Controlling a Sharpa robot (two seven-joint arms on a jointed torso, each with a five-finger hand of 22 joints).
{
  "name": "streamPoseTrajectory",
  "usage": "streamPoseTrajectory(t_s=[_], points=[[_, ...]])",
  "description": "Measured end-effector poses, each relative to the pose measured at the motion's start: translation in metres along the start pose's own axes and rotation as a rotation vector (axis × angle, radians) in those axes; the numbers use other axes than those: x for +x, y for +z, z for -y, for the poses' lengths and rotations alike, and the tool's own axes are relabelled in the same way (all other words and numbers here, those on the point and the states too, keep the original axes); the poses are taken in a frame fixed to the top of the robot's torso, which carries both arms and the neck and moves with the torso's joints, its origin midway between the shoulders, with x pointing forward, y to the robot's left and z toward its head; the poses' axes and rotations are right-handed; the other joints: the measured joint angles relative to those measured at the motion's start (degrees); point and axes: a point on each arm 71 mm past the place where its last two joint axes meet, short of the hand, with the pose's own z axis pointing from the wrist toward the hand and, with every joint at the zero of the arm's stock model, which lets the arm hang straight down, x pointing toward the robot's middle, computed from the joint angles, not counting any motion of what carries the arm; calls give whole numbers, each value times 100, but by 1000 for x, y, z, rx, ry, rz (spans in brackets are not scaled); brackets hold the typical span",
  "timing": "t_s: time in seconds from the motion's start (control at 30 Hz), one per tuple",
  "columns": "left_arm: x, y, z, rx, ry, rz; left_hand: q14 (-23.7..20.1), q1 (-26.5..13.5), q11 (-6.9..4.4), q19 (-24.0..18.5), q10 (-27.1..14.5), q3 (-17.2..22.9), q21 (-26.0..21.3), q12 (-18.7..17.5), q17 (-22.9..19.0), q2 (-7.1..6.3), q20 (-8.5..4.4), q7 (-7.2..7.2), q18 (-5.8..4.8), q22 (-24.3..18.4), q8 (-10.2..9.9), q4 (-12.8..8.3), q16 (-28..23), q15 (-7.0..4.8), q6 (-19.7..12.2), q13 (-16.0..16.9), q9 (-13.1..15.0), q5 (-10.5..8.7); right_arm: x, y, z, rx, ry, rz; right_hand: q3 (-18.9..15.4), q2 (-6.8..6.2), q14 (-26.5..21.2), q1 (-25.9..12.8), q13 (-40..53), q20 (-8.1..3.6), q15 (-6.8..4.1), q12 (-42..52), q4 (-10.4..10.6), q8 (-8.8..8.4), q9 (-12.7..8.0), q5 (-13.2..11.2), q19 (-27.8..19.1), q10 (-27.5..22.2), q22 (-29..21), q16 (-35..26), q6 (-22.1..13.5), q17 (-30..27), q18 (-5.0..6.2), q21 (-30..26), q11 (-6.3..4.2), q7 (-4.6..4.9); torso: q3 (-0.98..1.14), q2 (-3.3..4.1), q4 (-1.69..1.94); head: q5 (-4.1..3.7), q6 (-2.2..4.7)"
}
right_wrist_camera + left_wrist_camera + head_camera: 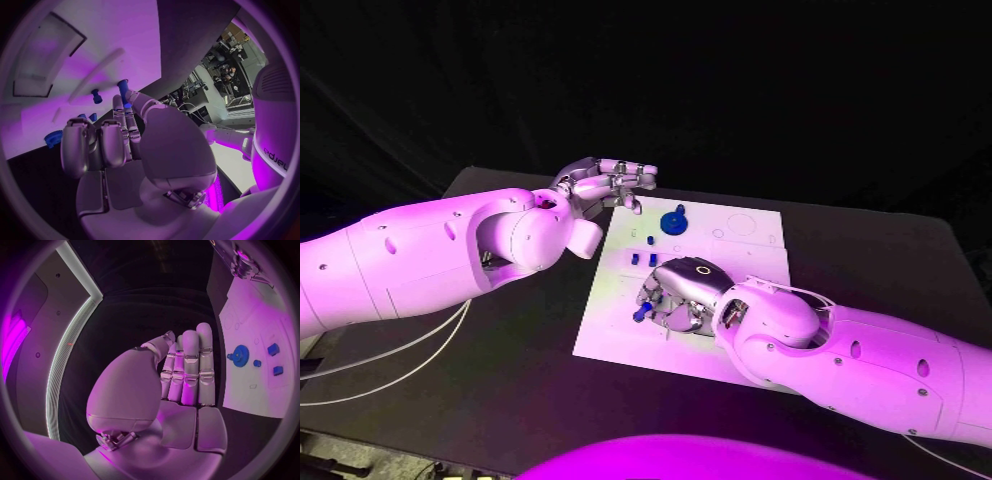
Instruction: Assemble the parts on the task board
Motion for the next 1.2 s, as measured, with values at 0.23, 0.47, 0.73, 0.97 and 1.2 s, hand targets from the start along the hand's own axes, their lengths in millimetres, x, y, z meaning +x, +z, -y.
streamPoseTrajectory(t_s=[0.23,0.47,0.73,0.97,1.2], points=[[-1,0,0,-1,0,1,0,0,0,0,0,0,0,0,0,0,0,0,0,0,0,0,0,0,0,0,0,0,1,1,-1,2,-17,-12,-1,-1,0,0,1,0,0,-33,0,11,0,0,0,0,-1,0,0,-7,0,-32,1,0,-3,-2,2,-1,-7],[0,0,0,-1,0,0,0,0,0,0,0,0,0,0,0,0,0,0,0,0,0,0,0,0,0,0,1,0,2,5,-5,-4,-29,-28,-1,-62,0,-61,6,0,0,-56,0,12,5,0,0,10,-1,0,-1,-15,0,-54,10,0,-3,-2,3,2,-15],[-1,-1,0,-1,0,0,0,0,0,0,0,0,0,0,1,0,0,0,0,1,0,0,0,0,0,0,1,0,4,8,-7,-8,-37,-37,-65,-214,1,-216,-27,0,26,-238,65,-122,73,34,0,-161,-2,0,-237,-74,0,-189,91,108,-4,-2,7,-1,-23],[-1,-1,0,-2,0,1,0,0,0,0,0,0,0,0,1,0,0,0,0,1,0,0,0,0,0,0,1,0,8,7,-5,1,-36,-40,-241,-415,10,-417,-89,73,95,-344,131,-243,-76,58,-74,-500,-2,-66,-675,-178,0,-454,181,142,-3,-3,3,7,-25],[-1,-1,0,-3,0,1,0,0,0,0,0,0,0,0,1,0,0,0,0,1,0,0,0,0,0,0,1,0,4,1,-4,1,-26,-9,-944,-582,11,-681,-51,93,95,-210,285,-243,-193,129,-93,-715,-2,-66,-1193,-184,0,-589,139,54,1,-4,1,8,-14]])
